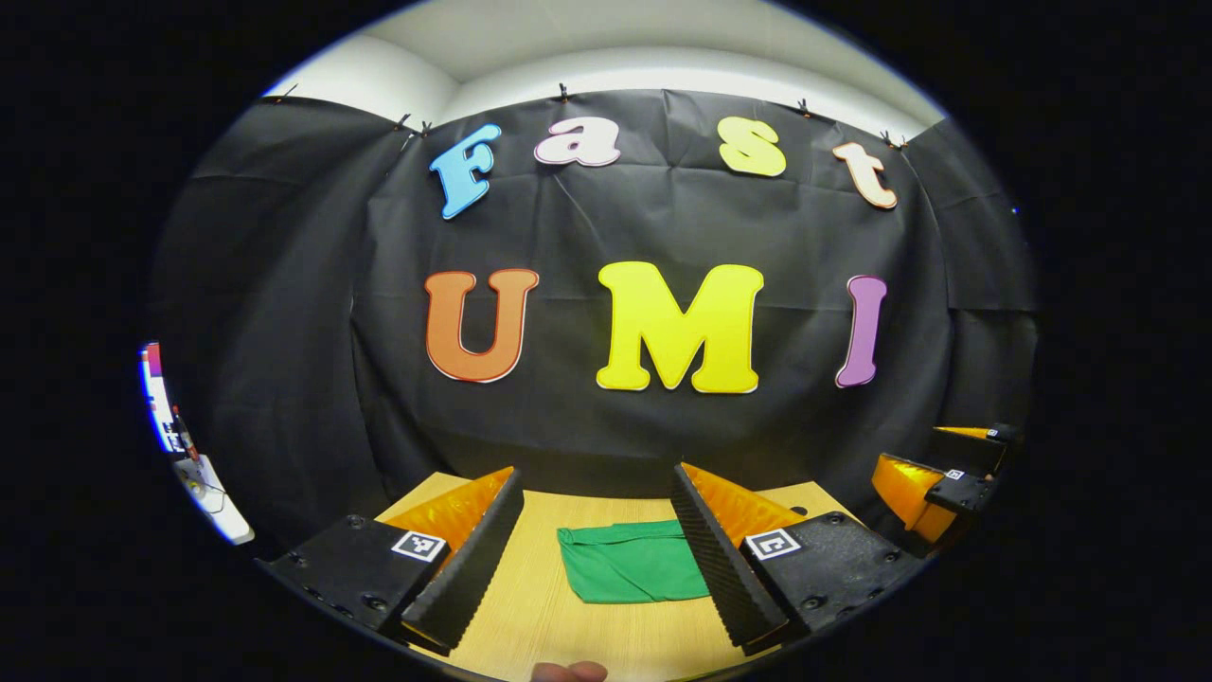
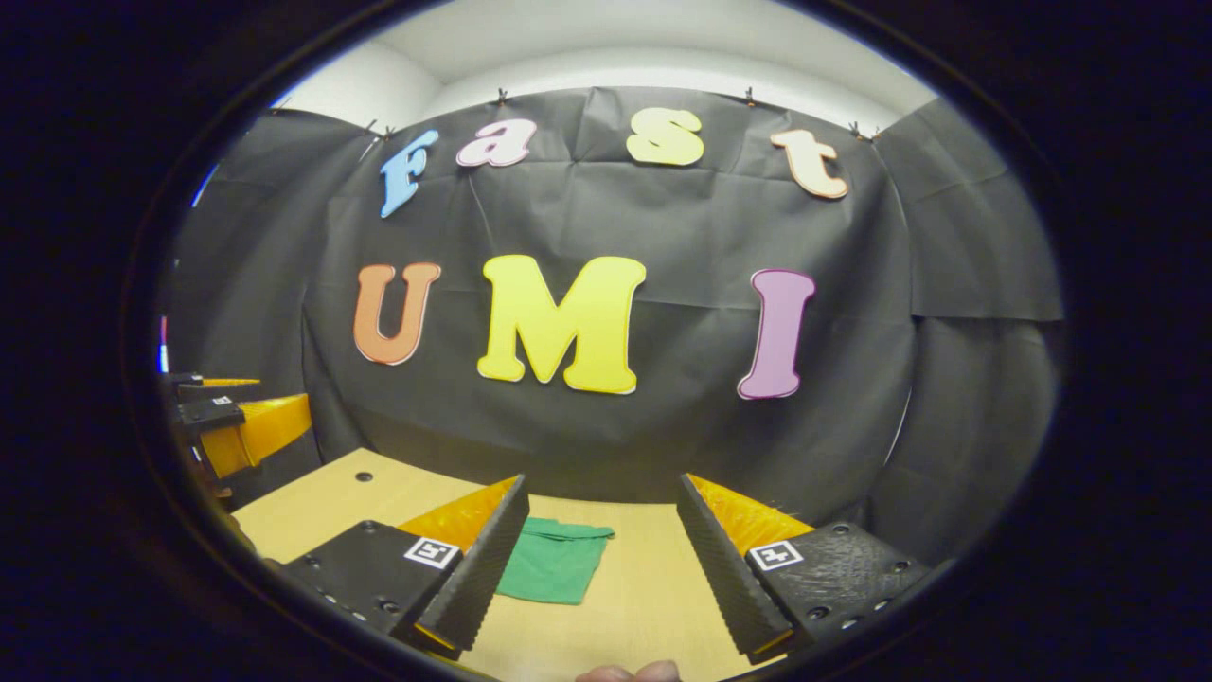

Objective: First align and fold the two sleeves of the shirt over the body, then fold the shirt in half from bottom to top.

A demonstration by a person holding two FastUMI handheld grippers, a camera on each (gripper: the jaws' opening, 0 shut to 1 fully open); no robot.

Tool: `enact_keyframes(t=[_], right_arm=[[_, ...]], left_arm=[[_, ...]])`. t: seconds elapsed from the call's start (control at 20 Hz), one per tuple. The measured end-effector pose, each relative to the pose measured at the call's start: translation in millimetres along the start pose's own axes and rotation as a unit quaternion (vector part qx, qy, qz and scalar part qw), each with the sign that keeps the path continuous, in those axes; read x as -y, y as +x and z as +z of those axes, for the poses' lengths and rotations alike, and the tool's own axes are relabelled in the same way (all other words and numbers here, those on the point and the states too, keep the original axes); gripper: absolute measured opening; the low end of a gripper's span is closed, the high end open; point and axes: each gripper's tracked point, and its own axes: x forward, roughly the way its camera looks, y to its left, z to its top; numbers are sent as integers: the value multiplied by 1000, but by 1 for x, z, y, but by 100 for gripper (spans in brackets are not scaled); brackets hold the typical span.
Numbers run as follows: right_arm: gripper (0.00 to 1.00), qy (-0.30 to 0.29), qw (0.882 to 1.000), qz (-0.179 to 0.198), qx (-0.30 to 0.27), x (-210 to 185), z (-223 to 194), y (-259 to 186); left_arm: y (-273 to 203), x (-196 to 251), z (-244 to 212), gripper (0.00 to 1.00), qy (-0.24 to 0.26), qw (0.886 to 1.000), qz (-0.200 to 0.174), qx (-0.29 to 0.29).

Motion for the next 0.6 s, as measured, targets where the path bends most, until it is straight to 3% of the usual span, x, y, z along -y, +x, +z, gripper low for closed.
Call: enact_keyframes(t=[0.6], right_arm=[[97,-2,1000,-6,16,-3,17,-8]], left_arm=[[0,17,7,99,20,999,-26,13]])
